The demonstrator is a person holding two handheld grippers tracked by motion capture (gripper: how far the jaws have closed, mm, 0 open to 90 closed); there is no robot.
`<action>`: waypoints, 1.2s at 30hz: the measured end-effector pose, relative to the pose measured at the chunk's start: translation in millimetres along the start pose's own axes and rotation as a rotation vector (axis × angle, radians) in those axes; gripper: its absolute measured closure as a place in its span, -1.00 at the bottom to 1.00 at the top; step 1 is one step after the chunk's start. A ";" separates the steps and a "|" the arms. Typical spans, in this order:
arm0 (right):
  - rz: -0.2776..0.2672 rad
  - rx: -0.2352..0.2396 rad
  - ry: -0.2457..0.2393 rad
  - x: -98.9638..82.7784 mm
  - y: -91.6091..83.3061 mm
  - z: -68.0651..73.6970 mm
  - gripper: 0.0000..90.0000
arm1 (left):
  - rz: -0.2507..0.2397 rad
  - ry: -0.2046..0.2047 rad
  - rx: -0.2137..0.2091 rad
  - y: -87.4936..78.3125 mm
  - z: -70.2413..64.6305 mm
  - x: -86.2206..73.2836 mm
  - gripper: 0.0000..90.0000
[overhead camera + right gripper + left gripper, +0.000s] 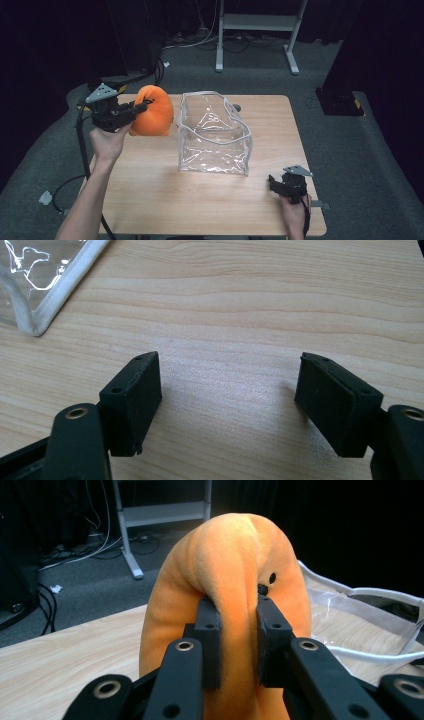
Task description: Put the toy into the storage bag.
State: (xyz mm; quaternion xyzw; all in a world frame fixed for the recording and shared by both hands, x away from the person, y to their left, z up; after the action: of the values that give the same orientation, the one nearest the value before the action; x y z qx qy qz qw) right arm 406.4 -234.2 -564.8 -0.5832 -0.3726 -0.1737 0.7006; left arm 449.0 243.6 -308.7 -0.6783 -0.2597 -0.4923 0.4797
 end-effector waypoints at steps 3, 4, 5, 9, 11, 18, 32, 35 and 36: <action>0.000 0.000 0.000 0.0 0.0 0.0 -0.42 | -0.008 0.005 -0.011 1.4 -4.3 4.6 0.68; 0.000 0.000 0.000 0.0 0.0 0.0 -0.42 | -0.010 0.004 -0.015 1.9 -5.8 5.5 0.68; 0.000 0.000 0.000 0.0 0.0 0.0 -0.42 | -0.009 0.004 -0.019 2.4 -7.1 6.1 0.68; 0.000 0.000 0.000 0.0 0.0 0.0 -0.42 | -0.011 0.002 -0.030 4.9 -11.4 7.2 0.68; 0.001 0.000 0.001 0.0 0.0 0.0 -0.42 | -0.009 0.000 -0.035 6.5 -12.9 8.1 0.68; 0.000 -0.001 0.001 0.0 0.0 0.0 -0.42 | -0.015 0.003 -0.058 13.8 -20.8 12.7 0.68; 0.000 -0.001 0.001 0.0 0.0 0.0 -0.42 | -0.017 0.010 -0.070 23.4 -29.7 24.1 0.68; 0.000 0.000 0.000 0.0 0.0 0.0 -0.42 | -0.019 0.011 -0.069 23.0 -30.4 26.3 0.68; -0.001 0.000 0.000 0.0 0.0 0.0 -0.42 | -0.023 0.012 -0.070 22.5 -30.7 27.4 0.68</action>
State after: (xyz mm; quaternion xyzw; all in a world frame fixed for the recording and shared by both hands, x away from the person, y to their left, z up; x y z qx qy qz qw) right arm 406.4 -234.2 -564.8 -0.5832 -0.3728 -0.1739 0.7005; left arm 465.1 203.4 -290.8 -0.6888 -0.2473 -0.5105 0.4515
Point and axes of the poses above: each handheld gripper's, and its own axes: y roughly forward along the jaws, x roughly out of its top, z roughly to its left, the point moved 6 cm from there along y, roughly forward along the jaws, and after that the axes turned 5 degrees about x, right-handed, at the moved point
